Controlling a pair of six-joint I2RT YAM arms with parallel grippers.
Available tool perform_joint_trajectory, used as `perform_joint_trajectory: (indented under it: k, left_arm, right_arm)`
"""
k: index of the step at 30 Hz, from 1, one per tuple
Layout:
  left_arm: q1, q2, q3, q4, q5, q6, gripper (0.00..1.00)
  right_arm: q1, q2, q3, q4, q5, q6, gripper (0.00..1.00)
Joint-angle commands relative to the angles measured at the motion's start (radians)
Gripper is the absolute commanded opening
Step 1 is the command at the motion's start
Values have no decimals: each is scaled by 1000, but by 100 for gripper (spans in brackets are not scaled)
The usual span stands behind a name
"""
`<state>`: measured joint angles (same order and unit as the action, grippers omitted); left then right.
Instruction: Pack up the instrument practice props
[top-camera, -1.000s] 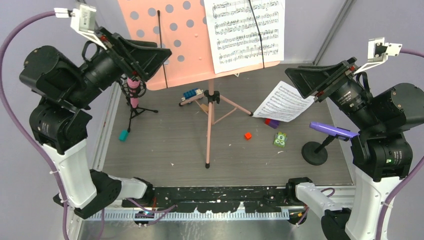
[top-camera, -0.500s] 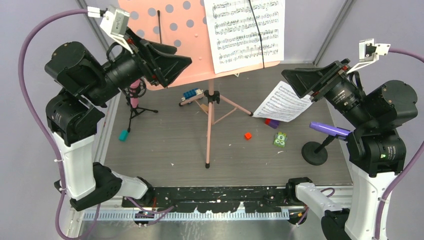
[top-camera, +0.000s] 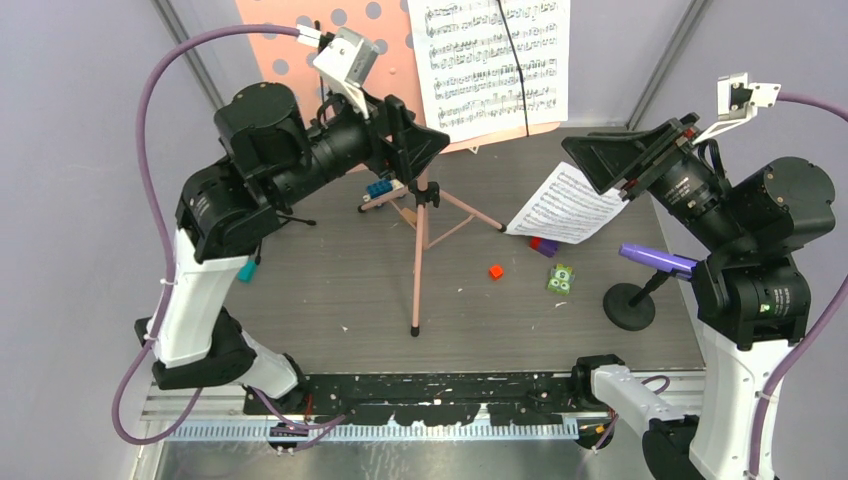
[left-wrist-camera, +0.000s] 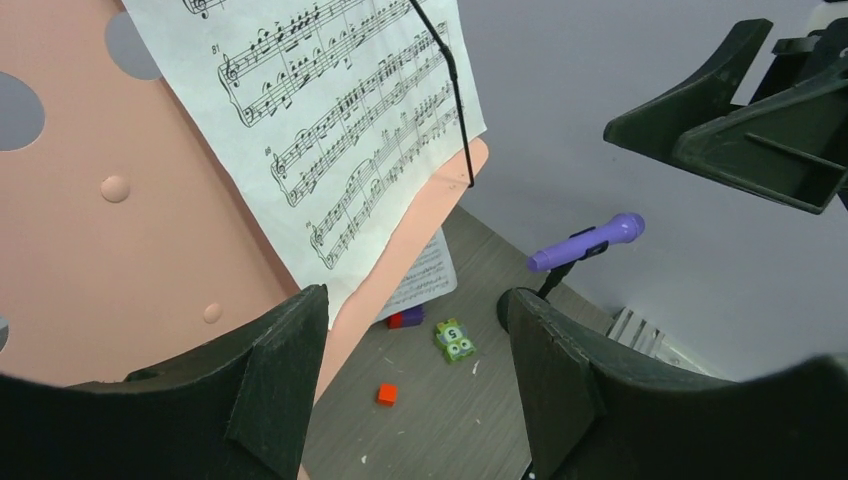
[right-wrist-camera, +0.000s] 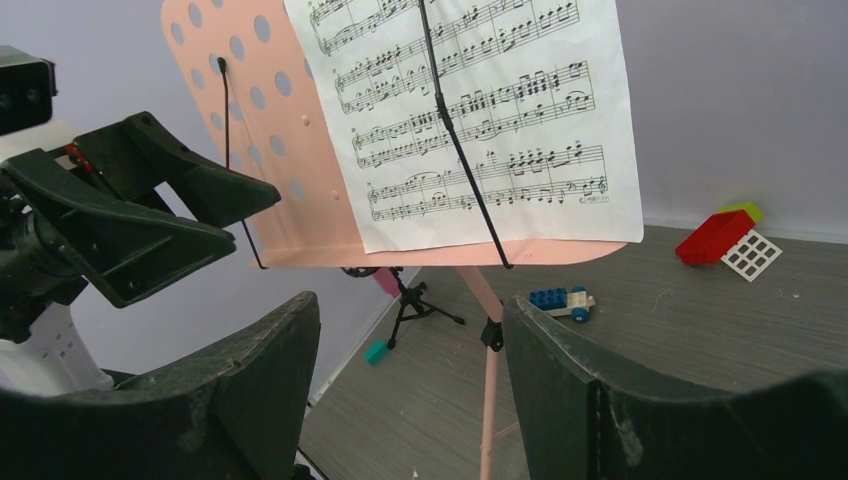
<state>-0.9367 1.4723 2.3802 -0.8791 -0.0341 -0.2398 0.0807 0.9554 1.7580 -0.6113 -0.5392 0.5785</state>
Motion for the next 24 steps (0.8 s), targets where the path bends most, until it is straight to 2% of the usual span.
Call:
perform_joint_trajectory:
  k: [1, 11, 24]
  left_arm:
    - [-8, 13, 4, 81, -50, -22, 68]
    - [-10, -12, -62, 143, -194, -69, 68]
    - [-10, -5, -118, 223, -208, -81, 68]
  right_arm:
    - [-4, 39, 40, 58, -34, 9, 72]
    - [-4, 108, 63, 128, -31, 68, 72]
    - [-4, 178, 118, 192, -129, 86, 70]
